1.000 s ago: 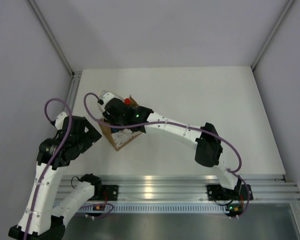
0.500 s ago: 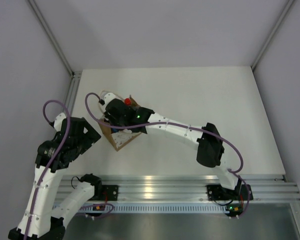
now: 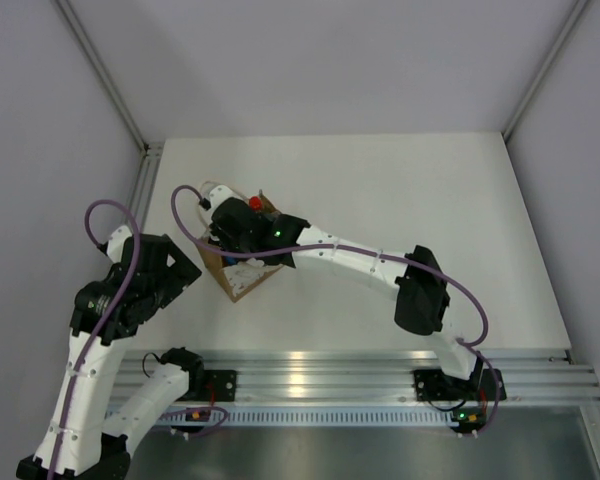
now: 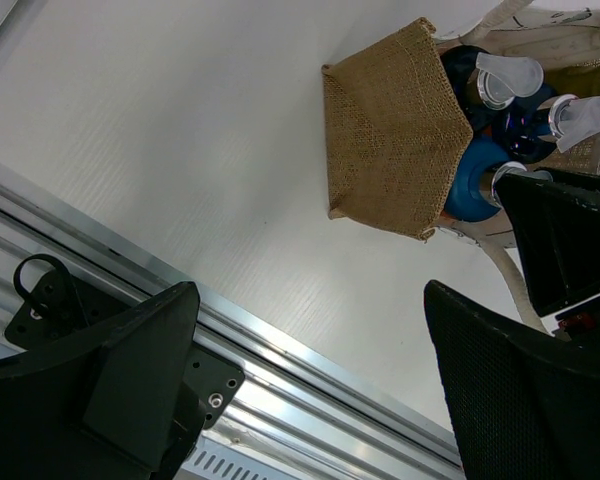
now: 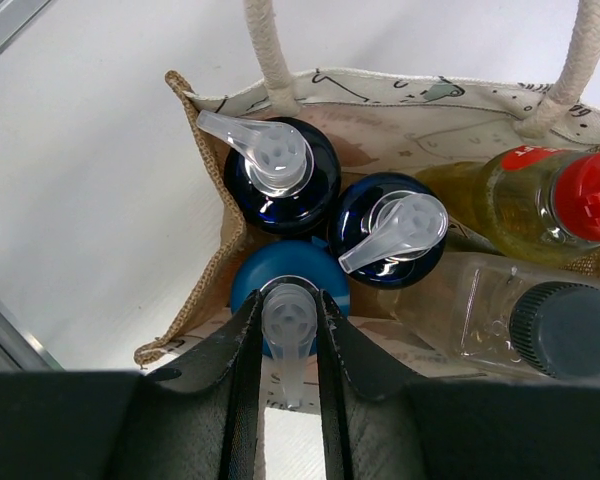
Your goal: Take the personal care products out of the canvas bag
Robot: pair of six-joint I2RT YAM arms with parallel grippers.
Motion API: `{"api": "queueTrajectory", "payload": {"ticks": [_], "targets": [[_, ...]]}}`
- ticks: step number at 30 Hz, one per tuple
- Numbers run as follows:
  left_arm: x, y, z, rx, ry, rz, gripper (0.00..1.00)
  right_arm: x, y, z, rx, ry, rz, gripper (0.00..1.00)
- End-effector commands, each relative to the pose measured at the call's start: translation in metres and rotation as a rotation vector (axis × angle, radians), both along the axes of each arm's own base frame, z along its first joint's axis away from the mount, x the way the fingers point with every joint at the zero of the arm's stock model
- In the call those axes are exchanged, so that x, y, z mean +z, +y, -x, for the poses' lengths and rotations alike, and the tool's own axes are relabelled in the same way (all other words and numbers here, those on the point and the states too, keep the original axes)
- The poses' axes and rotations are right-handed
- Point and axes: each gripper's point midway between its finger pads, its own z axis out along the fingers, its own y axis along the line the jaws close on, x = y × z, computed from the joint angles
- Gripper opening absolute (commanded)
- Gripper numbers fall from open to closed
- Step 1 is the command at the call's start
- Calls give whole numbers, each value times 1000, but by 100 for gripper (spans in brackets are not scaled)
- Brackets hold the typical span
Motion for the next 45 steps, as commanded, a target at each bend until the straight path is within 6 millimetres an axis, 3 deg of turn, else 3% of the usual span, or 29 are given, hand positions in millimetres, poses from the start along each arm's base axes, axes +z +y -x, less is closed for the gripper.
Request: {"api": "queueTrajectory", "payload": {"ticks": [1,31,45], "targets": [[1,6,12,0,40,-32,98,69,-3,1,-10,-98,-97,0],[-8,7,14,9,54,-29,98,195,-27,2,-9,-258,-288,0],[-10,6,11,15,56,-27,98,261,-56,6,-28,-360,-370,0]]}}
